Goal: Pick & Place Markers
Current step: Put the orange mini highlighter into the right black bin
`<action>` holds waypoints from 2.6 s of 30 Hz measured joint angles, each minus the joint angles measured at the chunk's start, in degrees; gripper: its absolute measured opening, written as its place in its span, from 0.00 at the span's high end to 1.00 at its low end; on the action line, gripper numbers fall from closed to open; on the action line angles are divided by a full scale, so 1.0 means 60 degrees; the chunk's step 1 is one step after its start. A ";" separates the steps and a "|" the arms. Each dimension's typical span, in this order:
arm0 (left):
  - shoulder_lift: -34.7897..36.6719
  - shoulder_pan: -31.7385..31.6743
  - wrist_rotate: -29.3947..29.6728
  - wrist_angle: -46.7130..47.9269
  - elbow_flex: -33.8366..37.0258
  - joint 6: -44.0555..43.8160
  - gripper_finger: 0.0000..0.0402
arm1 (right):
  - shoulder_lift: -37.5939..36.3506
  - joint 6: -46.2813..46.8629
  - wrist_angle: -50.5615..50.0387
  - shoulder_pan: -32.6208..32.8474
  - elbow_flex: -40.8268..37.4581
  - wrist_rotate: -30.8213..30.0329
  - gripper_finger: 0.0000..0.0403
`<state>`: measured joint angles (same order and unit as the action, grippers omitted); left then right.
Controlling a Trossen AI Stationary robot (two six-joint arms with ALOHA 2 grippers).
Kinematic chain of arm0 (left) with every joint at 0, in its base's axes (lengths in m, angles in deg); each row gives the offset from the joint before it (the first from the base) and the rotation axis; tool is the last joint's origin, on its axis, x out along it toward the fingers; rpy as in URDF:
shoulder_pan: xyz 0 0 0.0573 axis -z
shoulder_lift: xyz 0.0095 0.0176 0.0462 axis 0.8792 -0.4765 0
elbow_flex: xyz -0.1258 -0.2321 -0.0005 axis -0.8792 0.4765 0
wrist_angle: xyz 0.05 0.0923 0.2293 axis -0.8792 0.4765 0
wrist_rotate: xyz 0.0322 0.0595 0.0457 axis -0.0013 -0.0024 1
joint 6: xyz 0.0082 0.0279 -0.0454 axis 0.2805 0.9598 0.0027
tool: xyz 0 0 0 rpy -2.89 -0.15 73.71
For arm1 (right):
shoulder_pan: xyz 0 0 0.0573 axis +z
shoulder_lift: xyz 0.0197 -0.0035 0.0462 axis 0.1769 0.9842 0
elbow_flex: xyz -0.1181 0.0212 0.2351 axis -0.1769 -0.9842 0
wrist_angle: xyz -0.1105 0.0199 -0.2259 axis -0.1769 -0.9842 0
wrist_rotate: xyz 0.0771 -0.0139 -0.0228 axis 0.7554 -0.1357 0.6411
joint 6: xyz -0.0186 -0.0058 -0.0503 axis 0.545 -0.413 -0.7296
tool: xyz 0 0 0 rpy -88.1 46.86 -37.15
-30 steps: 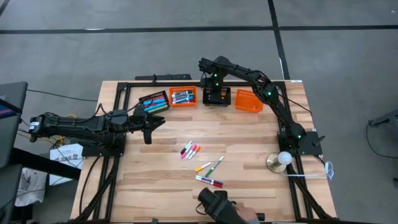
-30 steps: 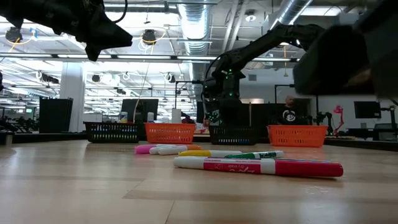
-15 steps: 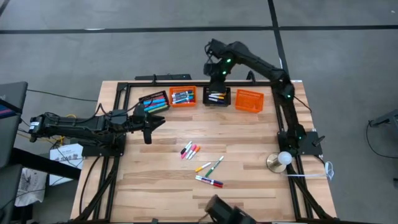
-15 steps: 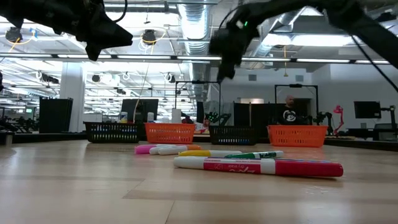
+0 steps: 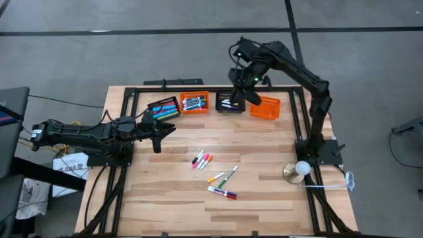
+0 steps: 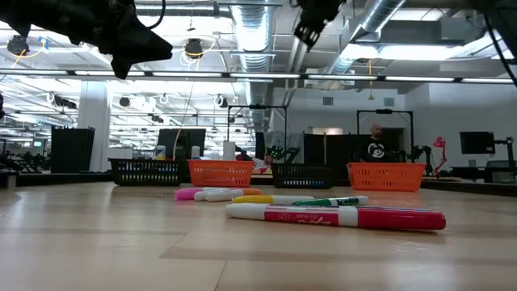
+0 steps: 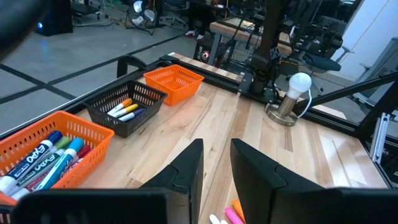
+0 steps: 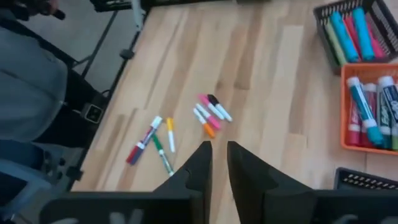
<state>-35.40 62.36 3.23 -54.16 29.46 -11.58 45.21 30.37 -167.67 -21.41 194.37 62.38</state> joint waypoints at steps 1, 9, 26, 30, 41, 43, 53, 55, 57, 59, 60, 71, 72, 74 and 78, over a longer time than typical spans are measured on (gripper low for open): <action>0.0000 0.0000 0.0000 0.0000 0.0000 0.0000 0.80 | -0.0113 0.0000 -0.0088 0.0020 -0.0022 0.0067 0.93; -0.0004 0.0000 0.0000 -0.0159 0.0000 0.0000 0.80 | -0.1897 0.0127 0.0436 -0.0335 -0.2185 0.1048 0.98; -0.0361 0.0000 -0.0155 -0.1219 0.0000 -0.0503 0.80 | -0.8843 0.5753 0.9591 -0.0518 -1.1683 -0.1058 1.00; -0.0997 -0.0002 -0.0239 -0.1716 0.0000 -0.0503 0.80 | -1.0477 0.7203 1.1240 -0.0127 -1.3347 -0.1772 1.00; -0.2007 0.0000 -0.1019 -0.2164 0.0000 -0.0948 0.80 | -1.2550 0.8984 1.3666 0.1743 -1.5703 -0.4365 1.00; -0.2029 -0.0004 -0.1049 -0.2171 0.0000 -0.0977 0.80 | -1.2544 0.8995 1.4121 0.2111 -1.5968 -0.4781 1.00; -0.2022 0.0000 -0.1050 -0.2175 -0.0004 -0.0973 0.80 | -1.1621 0.9008 1.5020 0.3212 -1.6123 -0.5201 1.00; -0.2022 0.0000 -0.1053 -0.2170 -0.0004 -0.0971 0.80 | -1.1427 0.9005 1.5071 0.3271 -1.6123 -0.5198 1.00; -0.2025 0.0000 -0.1062 -0.2148 -0.0004 -0.0969 0.80 | -1.1228 0.9005 1.5045 0.3266 -1.6123 -0.5187 1.00; -0.2025 0.0000 -0.1168 -0.2138 -0.0004 -0.0969 0.80 | -1.1060 0.9005 1.5042 0.3264 -1.6123 -0.5178 1.00; -0.2025 0.0000 -0.1240 -0.2138 -0.0004 -0.0969 0.80 | -1.0994 0.9005 1.5041 0.3264 -1.6123 -0.5175 1.00; -0.3682 0.0000 -0.2043 -0.2059 -0.1006 -0.1322 0.80 | -1.0795 0.8998 1.5050 0.3253 -1.6123 -0.5187 1.00; -0.3962 0.0003 -0.2176 -0.1928 -0.1193 -0.1355 0.80 | -1.0799 0.8998 1.5059 0.3253 -1.6123 -0.5184 1.00; -0.4529 0.0001 -0.2451 -0.1684 -0.1559 -0.1605 0.80 | -1.0795 0.8998 1.5040 0.3253 -1.6123 -0.5169 1.00; -0.5353 0.0000 -0.3305 -0.1485 -0.2078 -0.2759 0.80 | -1.0795 0.8998 1.5039 0.3253 -1.6123 -0.5165 1.00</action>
<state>-67.51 62.36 -16.60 -63.07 17.00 -28.14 -19.56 84.36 -77.43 -1.89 97.63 31.38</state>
